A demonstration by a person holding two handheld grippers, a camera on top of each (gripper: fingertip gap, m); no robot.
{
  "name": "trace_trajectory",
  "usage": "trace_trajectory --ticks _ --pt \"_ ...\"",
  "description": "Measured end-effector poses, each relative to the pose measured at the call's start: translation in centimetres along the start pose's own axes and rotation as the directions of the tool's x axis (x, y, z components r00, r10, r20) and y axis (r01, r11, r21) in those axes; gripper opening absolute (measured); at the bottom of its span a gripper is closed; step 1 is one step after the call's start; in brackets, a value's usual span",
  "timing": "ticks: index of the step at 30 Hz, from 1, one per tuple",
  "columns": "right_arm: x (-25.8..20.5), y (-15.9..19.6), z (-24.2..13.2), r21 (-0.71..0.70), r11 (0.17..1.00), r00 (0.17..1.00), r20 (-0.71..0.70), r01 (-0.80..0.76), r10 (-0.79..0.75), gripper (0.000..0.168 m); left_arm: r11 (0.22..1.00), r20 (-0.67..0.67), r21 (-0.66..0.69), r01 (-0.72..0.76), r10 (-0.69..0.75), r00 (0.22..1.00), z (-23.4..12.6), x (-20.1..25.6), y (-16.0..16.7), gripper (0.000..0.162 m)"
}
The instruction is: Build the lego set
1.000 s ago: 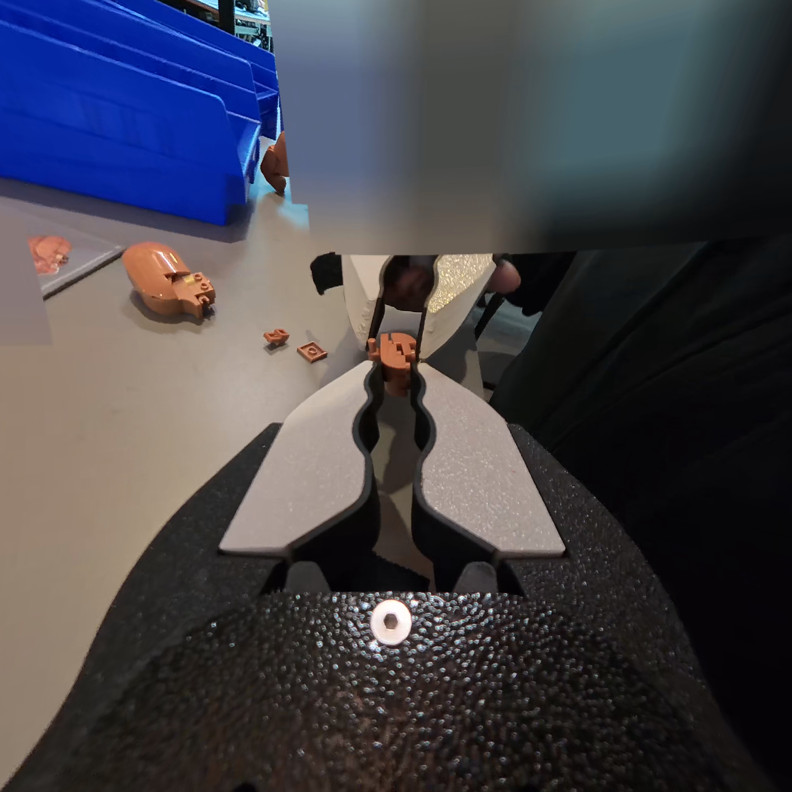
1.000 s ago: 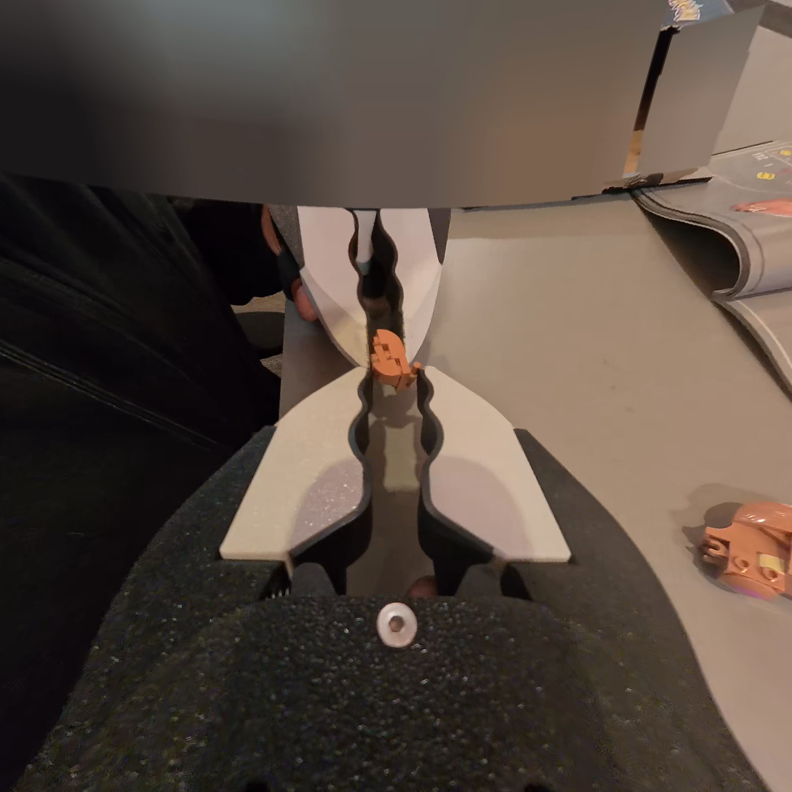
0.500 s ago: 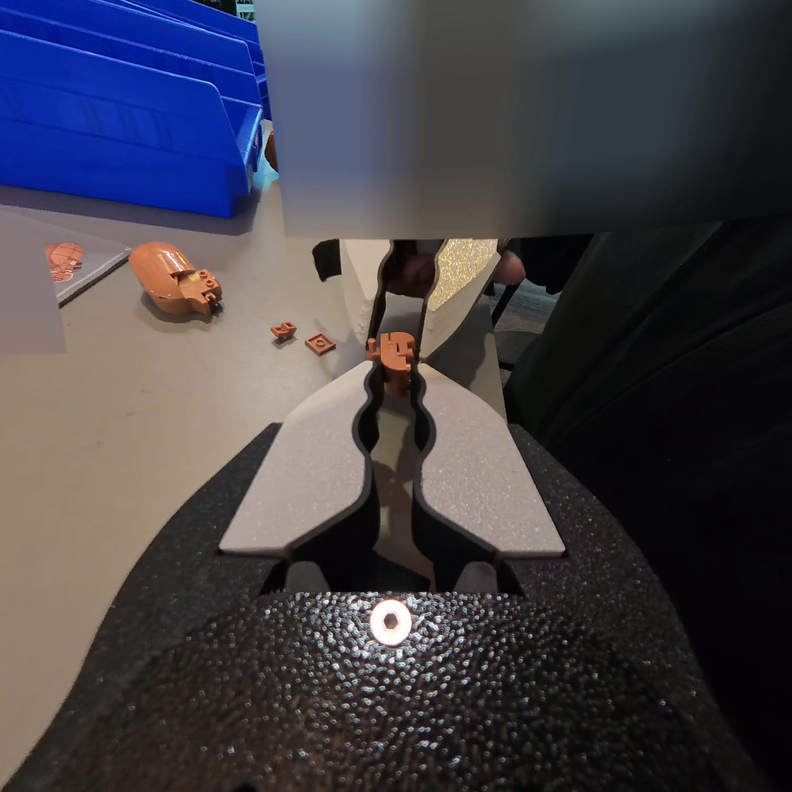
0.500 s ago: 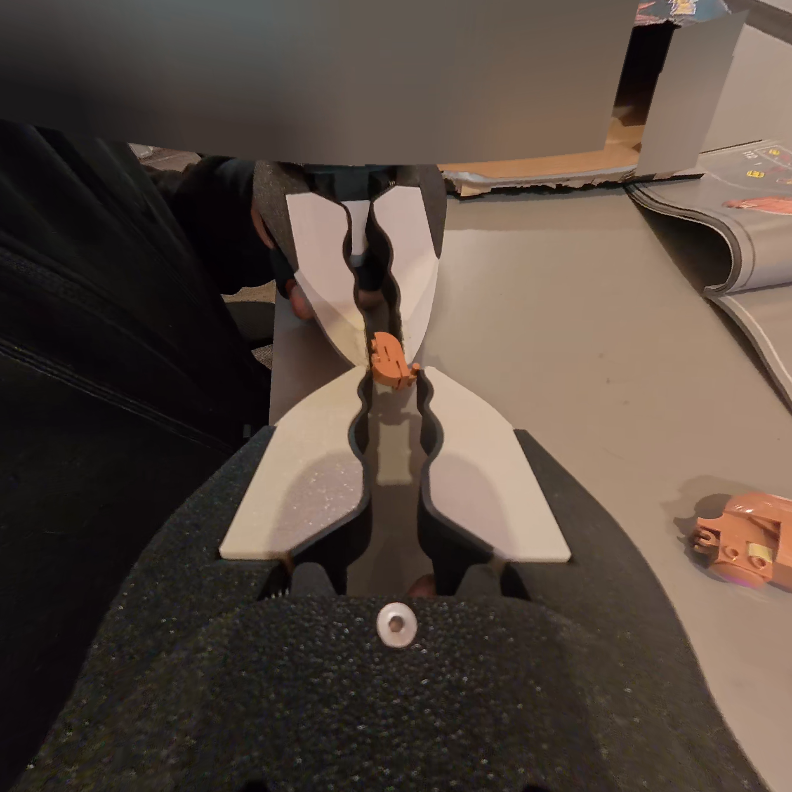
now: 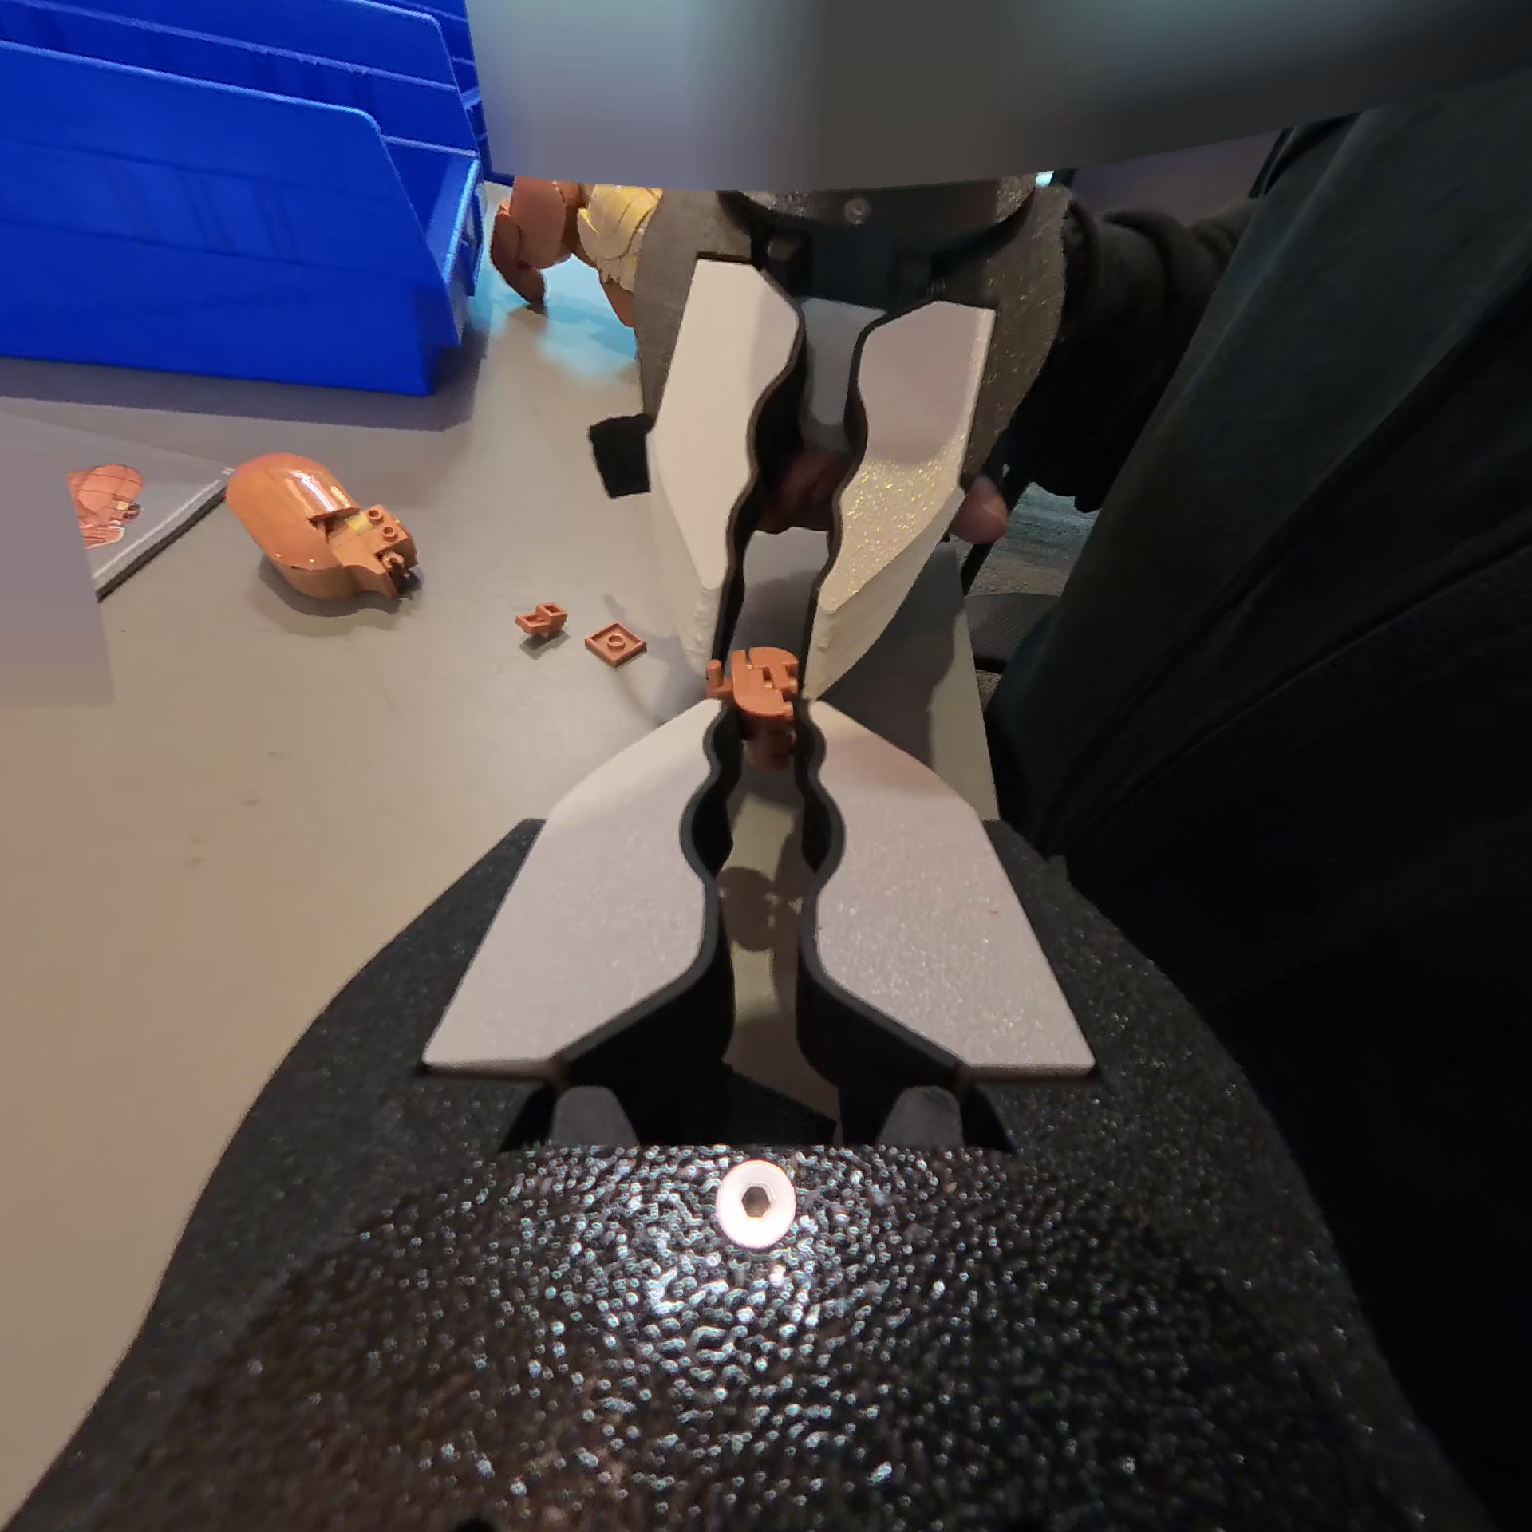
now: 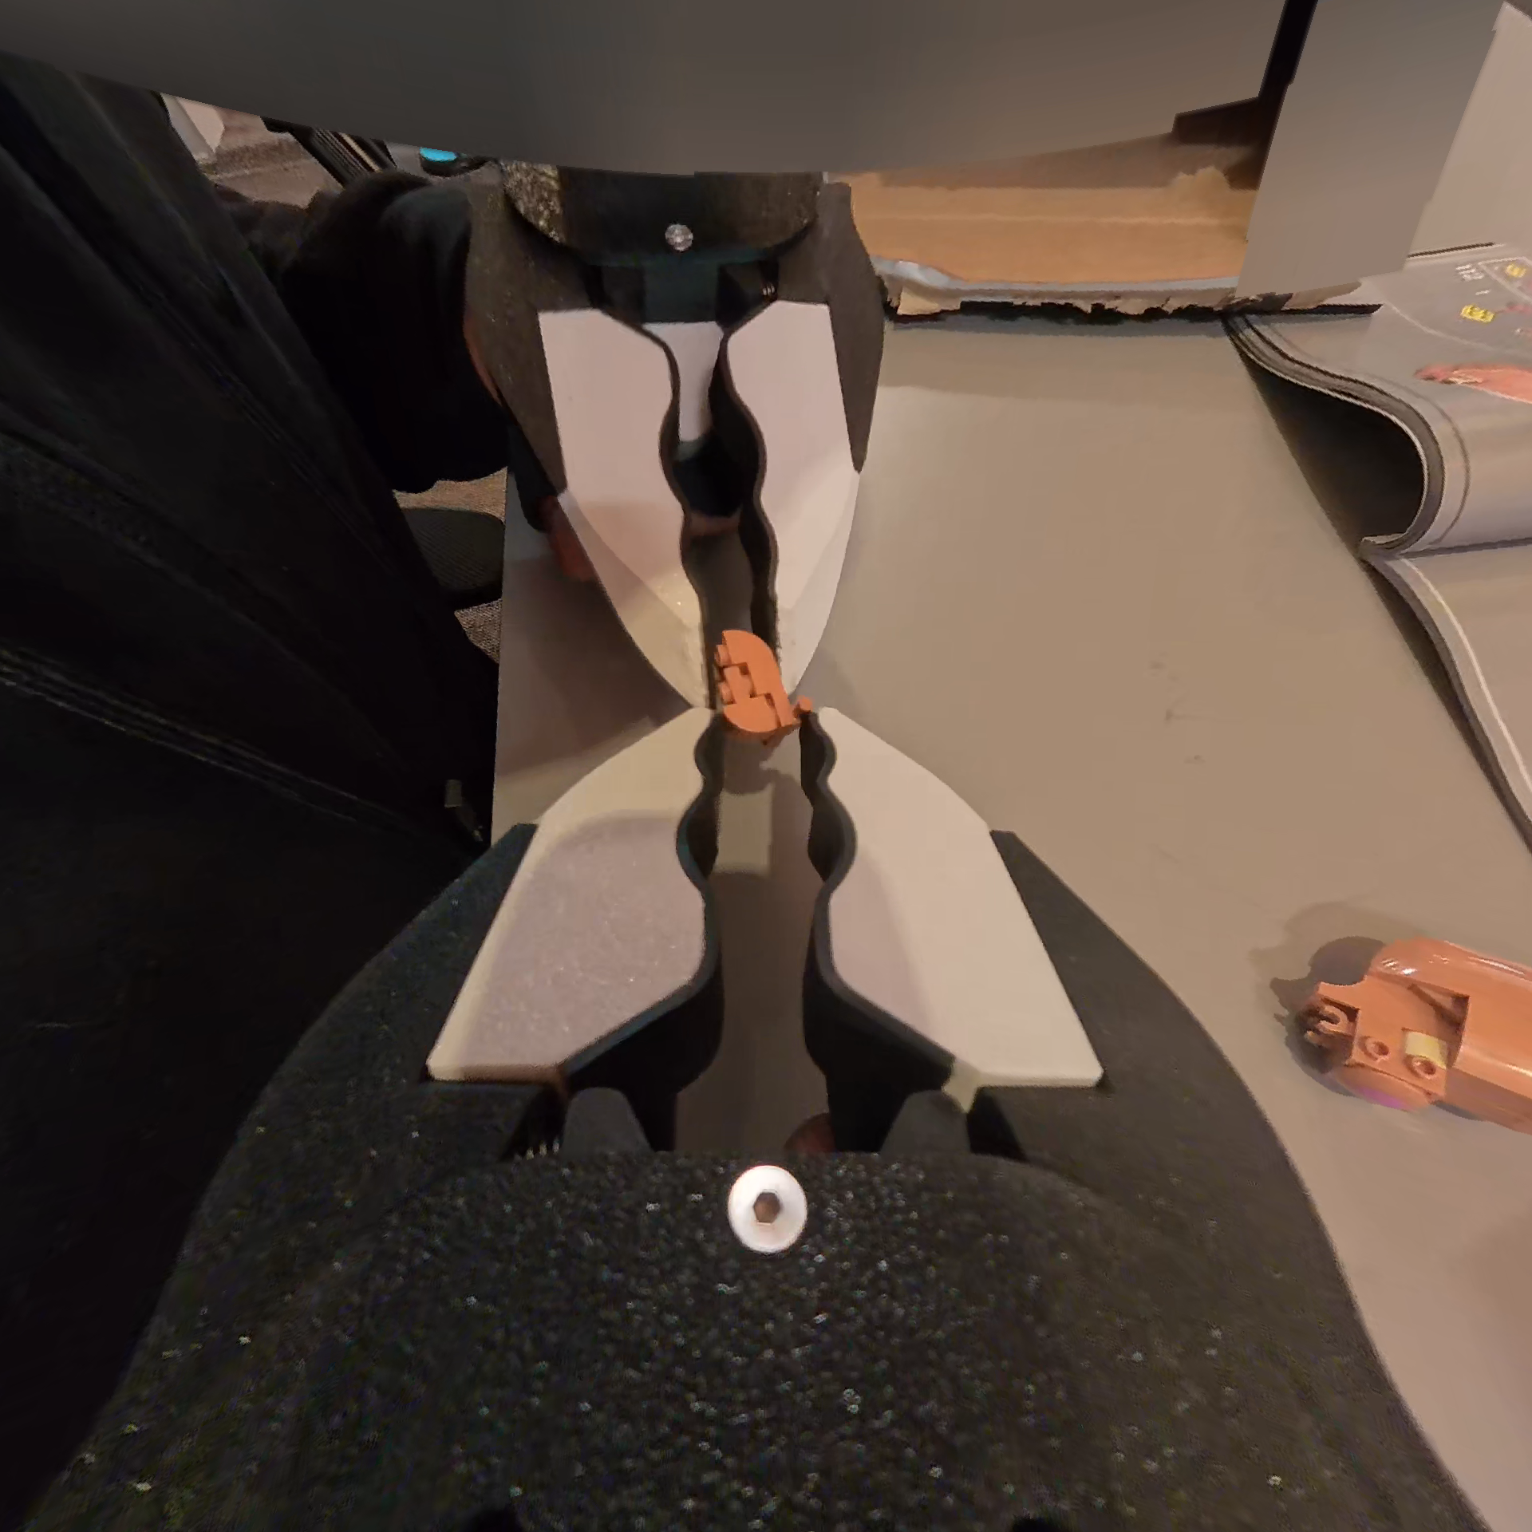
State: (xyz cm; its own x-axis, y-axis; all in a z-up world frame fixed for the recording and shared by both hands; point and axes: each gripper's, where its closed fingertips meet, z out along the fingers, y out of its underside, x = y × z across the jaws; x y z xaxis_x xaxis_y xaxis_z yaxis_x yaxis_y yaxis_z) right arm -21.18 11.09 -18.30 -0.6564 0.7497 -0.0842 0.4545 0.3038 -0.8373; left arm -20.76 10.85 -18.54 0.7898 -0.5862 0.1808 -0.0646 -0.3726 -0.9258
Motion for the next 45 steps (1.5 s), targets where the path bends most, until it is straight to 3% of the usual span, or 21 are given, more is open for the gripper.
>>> trace_trajectory --ticks 11,28,34,45 --pt "0.3 -0.2 0.1 0.011 1.000 0.999 -0.044 0.019 -0.019 0.016 0.994 -0.045 0.025 0.104 -0.103 0.994 -0.1 -0.3 -0.3 0.013" --pt "0.6 0.1 0.6 -0.026 0.999 0.994 -0.102 0.045 -0.048 0.016 0.997 0.031 0.064 0.046 -0.048 0.998 -0.5 -0.8 -0.8 0.012" --pt "0.8 -0.2 0.3 -0.008 0.999 0.992 -0.124 0.037 -0.038 0.015 0.996 0.061 0.059 0.061 -0.065 0.996 -0.6 -1.1 -0.6 0.020" --pt "0.3 -0.6 0.4 0.001 0.997 0.988 -0.135 0.071 -0.071 0.015 0.997 0.077 0.077 0.022 -0.028 0.997 -0.6 -0.6 -0.9 0.013"
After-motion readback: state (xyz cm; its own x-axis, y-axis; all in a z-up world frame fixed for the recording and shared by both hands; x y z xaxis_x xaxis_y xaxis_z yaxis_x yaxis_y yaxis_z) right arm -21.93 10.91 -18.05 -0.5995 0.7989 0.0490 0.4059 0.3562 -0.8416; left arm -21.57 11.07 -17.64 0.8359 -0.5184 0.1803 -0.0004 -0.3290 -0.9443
